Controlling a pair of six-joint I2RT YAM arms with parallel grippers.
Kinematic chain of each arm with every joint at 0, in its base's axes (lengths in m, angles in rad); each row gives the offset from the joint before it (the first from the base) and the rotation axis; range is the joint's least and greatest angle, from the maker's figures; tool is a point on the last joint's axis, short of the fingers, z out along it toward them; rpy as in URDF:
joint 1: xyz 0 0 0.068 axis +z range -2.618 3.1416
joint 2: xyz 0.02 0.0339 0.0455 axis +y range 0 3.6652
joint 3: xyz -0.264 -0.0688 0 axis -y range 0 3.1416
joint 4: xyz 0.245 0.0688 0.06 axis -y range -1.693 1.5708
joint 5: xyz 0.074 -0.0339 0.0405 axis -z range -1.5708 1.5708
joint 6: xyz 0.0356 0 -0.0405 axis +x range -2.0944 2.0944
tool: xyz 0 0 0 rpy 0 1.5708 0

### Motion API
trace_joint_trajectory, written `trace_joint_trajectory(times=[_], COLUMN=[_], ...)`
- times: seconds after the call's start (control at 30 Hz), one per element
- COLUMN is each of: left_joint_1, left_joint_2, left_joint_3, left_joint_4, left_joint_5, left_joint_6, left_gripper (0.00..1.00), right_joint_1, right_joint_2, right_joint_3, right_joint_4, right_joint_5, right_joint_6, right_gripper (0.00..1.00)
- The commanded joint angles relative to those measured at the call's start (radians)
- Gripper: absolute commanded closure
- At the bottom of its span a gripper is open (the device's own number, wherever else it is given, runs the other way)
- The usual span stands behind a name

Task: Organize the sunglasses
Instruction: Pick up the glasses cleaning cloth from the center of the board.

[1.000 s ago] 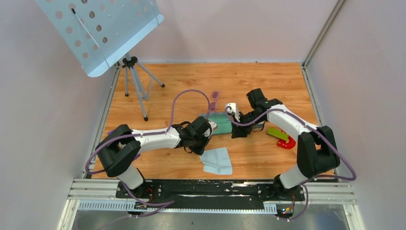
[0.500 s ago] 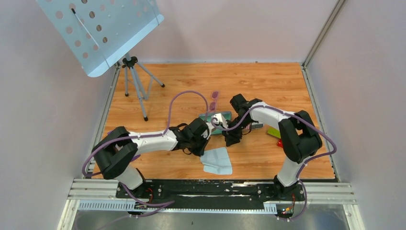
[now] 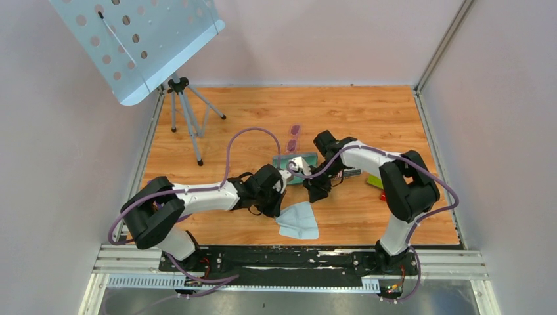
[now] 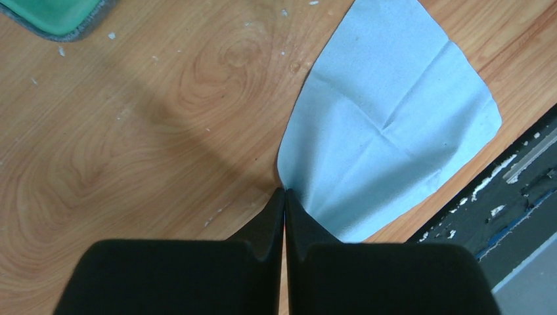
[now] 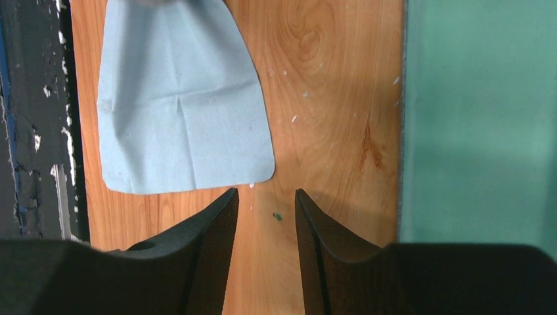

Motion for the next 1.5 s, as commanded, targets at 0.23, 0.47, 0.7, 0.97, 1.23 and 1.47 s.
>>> trace_joint_trajectory(times=[0.23, 0.47, 0.7, 0.97, 1.23, 1.47], left_joint_1=[0.005, 0.005, -0.006, -0.112, -0.164, -0.200], left_joint_2=[-0.029, -0.063, -0.079, -0.115, -0.114, -0.101], left_joint_3=[-0.020, -0.023, -0.008, 0.012, 0.030, 0.046], left_joint_4=[0.030, 0.008, -0.025, -0.047, -0.066, -0.073], left_joint_5=[-0.021, -0.048, -0.079, -0.162, -0.242, -0.311], left_joint_6=[0.019, 0.038, 0.071, 0.102, 0.111, 0.138], left_gripper=[1.00, 1.00, 1.00, 1.00, 1.00, 1.00], right_joint_1=[0.018, -0.030, -0.029, -0.011, -0.004, 0.054], right_joint_2=[0.087, 0.009, 0.066, 0.162, 0.199, 0.191], right_joint_3=[0.053, 0.129, 0.159, 0.195, 0.201, 0.175], right_joint_4=[-0.140, -0.322, -0.236, -0.186, -0.198, -0.136], right_joint_5=[0.018, -0.164, -0.133, -0.046, -0.038, 0.049], right_joint_6=[0.015, -0.099, 0.069, 0.117, 0.100, 0.145], right_gripper=[0.58, 0.55, 0.56, 0.59, 0.60, 0.59])
